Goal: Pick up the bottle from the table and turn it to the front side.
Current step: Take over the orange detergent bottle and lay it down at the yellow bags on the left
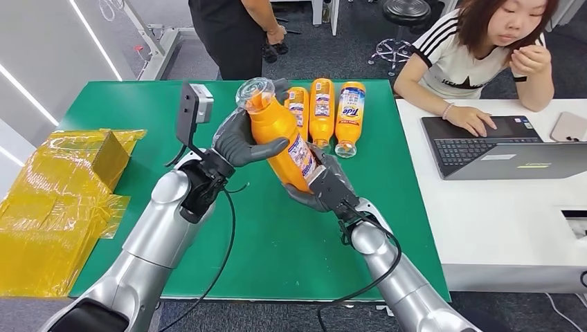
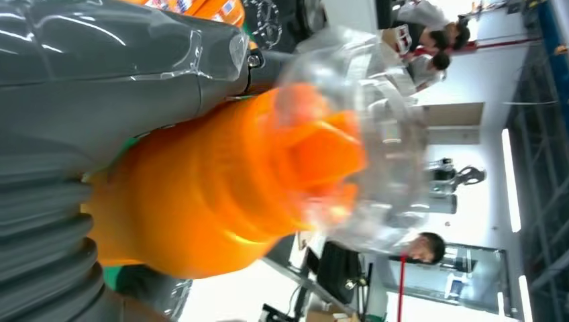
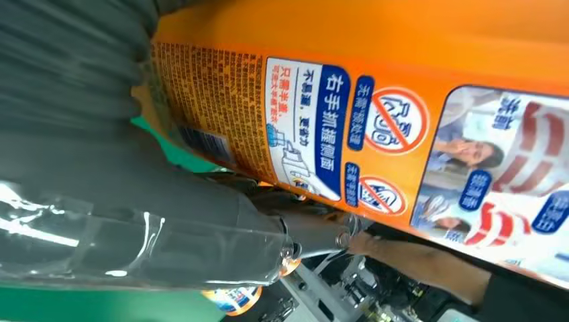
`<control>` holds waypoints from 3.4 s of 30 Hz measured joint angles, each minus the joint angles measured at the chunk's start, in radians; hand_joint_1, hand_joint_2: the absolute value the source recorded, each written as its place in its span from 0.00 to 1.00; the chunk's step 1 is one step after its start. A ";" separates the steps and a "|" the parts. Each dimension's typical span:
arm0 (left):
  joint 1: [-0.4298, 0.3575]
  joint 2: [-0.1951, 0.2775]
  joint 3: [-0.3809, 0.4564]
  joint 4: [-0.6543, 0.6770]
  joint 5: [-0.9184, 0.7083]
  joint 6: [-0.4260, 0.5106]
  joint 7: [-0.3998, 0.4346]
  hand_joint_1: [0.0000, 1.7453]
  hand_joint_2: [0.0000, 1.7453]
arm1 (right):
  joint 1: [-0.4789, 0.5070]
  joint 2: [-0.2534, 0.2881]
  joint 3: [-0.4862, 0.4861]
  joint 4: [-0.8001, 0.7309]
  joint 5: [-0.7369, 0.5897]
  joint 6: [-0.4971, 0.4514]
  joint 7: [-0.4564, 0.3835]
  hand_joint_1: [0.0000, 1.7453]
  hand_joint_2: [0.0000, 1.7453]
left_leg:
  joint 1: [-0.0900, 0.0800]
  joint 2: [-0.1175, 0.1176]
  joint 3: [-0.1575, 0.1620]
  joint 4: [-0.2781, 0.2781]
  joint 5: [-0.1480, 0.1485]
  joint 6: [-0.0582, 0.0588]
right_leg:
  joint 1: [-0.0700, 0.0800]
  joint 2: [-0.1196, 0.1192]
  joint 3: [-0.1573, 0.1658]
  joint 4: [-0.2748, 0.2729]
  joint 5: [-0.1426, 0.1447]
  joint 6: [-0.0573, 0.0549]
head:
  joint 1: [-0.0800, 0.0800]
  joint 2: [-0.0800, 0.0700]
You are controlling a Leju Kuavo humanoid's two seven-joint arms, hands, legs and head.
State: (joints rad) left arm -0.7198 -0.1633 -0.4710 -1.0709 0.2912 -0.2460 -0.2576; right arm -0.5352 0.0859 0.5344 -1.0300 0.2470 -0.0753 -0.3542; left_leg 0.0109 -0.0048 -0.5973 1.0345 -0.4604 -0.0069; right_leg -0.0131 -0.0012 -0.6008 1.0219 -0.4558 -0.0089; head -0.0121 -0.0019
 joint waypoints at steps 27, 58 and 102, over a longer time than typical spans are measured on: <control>-0.051 0.040 -0.094 0.014 -0.683 0.468 -0.088 1.00 1.00 | 0.047 -0.029 -0.040 -0.034 -0.045 -0.016 -0.025 0.00 1.00 | 0.000 0.000 0.000 0.000 0.000 0.000 | 0.000 0.000 -0.001 0.000 0.000 0.000 | 0.000 0.000; 0.113 0.491 -0.110 0.181 -1.785 0.753 0.173 1.00 1.00 | 0.329 -0.196 -0.206 -0.334 -0.059 -0.010 -0.076 0.00 1.00 | 0.000 0.009 0.002 -0.003 -0.001 -0.002 | 0.000 0.010 -0.003 0.001 0.000 -0.001 | 0.000 0.000; 0.417 0.516 0.200 0.067 -1.523 0.581 0.040 1.00 1.00 | 0.325 -0.209 -0.247 -0.418 -0.052 0.061 -0.066 0.00 1.00 | 0.000 0.007 0.000 -0.002 -0.001 -0.002 | 0.000 0.007 -0.003 0.000 0.000 -0.001 | 0.000 0.000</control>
State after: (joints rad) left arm -0.3025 0.3525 -0.2714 -1.0037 -1.2320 0.3348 -0.2178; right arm -0.2097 -0.1228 0.2872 -1.4478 0.1945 -0.0148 -0.4206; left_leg 0.0111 0.0024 -0.5970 1.0326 -0.4615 -0.0086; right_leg -0.0130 0.0060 -0.6033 1.0220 -0.4558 -0.0095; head -0.0120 -0.0019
